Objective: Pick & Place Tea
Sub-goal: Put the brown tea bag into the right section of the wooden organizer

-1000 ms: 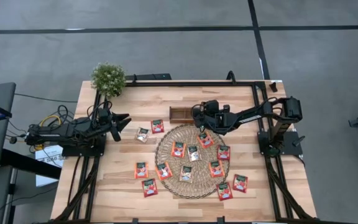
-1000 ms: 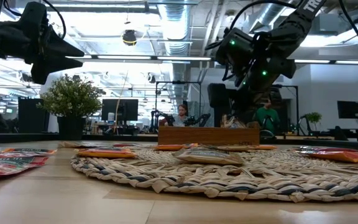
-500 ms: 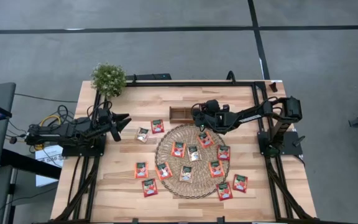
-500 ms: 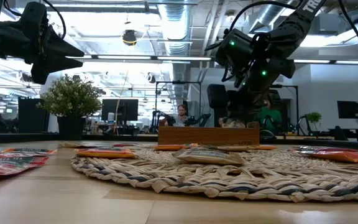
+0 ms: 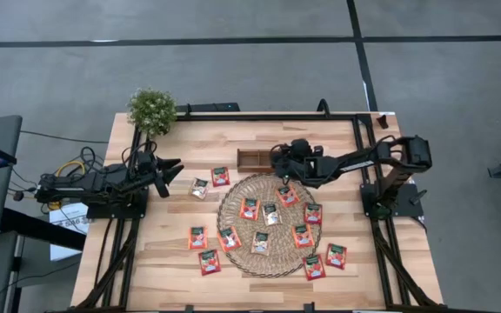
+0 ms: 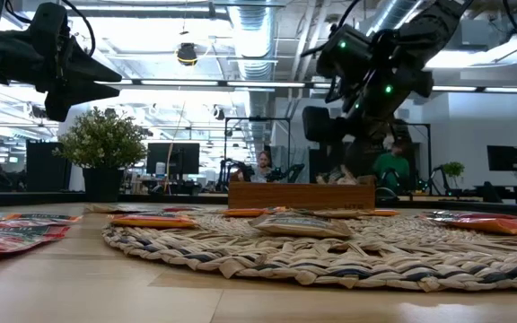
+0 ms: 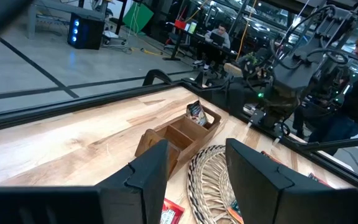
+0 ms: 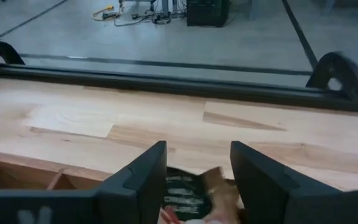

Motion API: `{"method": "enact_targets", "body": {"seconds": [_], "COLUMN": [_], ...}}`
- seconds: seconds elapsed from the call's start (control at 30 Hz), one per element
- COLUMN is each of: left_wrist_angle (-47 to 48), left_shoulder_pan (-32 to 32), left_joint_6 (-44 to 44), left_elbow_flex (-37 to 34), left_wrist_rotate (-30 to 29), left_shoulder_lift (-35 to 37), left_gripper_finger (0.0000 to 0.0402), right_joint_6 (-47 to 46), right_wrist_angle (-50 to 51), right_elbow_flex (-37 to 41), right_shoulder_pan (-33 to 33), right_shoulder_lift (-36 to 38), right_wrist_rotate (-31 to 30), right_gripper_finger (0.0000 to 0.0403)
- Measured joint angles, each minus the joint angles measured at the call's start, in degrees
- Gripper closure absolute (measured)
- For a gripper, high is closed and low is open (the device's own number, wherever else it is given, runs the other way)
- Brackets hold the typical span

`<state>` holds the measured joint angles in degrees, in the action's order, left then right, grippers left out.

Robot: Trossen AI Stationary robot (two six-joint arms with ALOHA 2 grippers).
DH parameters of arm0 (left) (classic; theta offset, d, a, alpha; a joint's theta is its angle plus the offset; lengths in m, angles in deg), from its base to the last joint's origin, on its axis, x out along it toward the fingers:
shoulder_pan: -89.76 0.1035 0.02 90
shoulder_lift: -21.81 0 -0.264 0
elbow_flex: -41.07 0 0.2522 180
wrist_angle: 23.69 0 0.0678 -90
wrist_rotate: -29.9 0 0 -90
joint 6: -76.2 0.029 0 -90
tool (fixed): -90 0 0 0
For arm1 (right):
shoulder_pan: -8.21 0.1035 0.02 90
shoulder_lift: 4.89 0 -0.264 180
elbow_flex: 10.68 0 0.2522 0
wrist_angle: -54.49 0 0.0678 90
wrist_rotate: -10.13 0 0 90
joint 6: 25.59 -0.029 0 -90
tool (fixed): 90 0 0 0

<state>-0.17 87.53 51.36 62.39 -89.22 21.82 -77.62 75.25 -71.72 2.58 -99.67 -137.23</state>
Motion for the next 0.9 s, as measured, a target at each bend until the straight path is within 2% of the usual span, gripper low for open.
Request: {"method": "enact_targets", "body": {"seconds": [0.23, 0.47, 0.57, 0.8, 0.9], "left_wrist_angle": [0.00, 0.00, 0.00, 0.00, 0.00], "left_shoulder_pan": [0.00, -0.02, -0.01, -0.02, -0.01], "left_joint_6": [0.00, -0.02, -0.02, -0.02, -0.02], "left_elbow_flex": [0.00, 0.00, -0.01, 0.01, 0.01], "left_wrist_rotate": [0.01, 0.00, 0.01, 0.01, 0.00], "left_shoulder_lift": [0.00, 0.00, 0.00, 0.00, 0.00], "left_gripper_finger": [0.0250, 0.0250, 0.0250, 0.0250, 0.0250], "right_joint_6": [3.28, 11.74, 13.23, 31.54, 35.40], "right_wrist_angle": [-0.77, -7.27, -7.52, -7.46, -7.44], "right_elbow_flex": [-0.02, 0.00, 0.00, 0.00, 0.00], "right_shoulder_pan": [-1.71, -9.57, -12.16, -12.77, -13.03], "right_shoulder_lift": [4.67, 3.54, 3.61, 3.75, 3.76], "right_wrist_rotate": [1.59, 17.55, 19.76, 23.14, 25.30], "right_gripper_finger": [0.0258, 0.0281, 0.0284, 0.0281, 0.0281]}}
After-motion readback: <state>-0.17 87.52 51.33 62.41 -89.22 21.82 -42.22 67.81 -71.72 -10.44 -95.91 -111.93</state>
